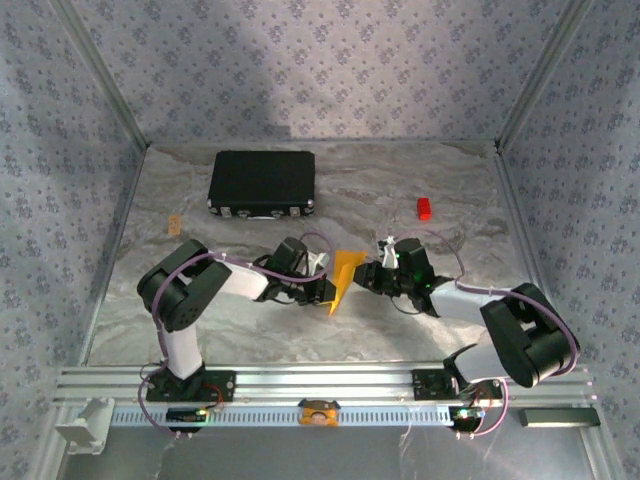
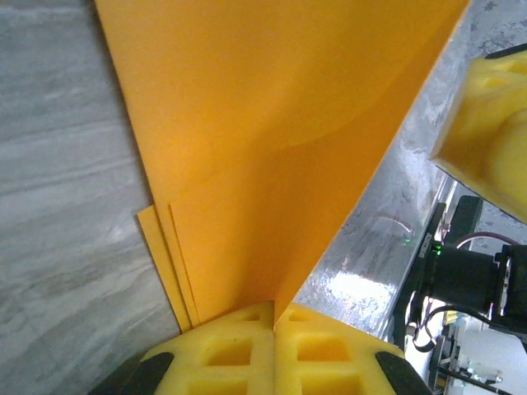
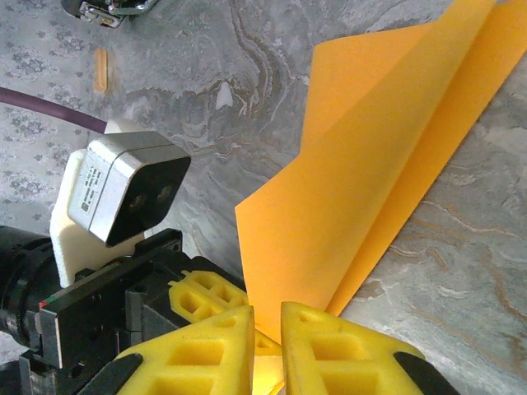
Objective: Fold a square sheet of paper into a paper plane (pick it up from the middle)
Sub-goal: Fold the wing for the fifth time at the center of the table.
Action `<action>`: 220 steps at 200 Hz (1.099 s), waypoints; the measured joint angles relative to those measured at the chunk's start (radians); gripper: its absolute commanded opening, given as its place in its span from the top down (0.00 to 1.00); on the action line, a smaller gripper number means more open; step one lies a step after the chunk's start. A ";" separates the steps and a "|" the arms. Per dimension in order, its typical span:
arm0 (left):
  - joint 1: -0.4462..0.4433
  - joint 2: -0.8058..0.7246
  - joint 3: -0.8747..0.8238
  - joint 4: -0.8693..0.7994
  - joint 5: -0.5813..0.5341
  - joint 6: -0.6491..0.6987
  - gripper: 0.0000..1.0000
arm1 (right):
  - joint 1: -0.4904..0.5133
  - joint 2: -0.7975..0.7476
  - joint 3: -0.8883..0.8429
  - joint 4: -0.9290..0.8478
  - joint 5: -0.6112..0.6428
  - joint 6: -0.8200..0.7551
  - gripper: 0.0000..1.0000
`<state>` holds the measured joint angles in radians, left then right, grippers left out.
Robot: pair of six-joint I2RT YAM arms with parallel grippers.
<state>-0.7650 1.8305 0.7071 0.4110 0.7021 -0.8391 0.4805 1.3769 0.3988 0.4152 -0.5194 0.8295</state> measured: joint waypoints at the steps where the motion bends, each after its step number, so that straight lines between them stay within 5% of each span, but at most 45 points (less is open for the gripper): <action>1: 0.000 0.001 0.000 0.001 0.000 0.000 1.00 | 0.000 0.000 0.000 0.000 0.000 0.000 0.82; 220: 0.039 0.023 -0.063 0.148 0.030 -0.141 1.00 | 0.012 0.270 0.127 0.093 -0.077 -0.003 0.84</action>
<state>-0.7265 1.8530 0.6441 0.5594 0.7319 -0.9798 0.4923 1.6474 0.5259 0.5083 -0.5968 0.8261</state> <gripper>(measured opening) 0.046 0.161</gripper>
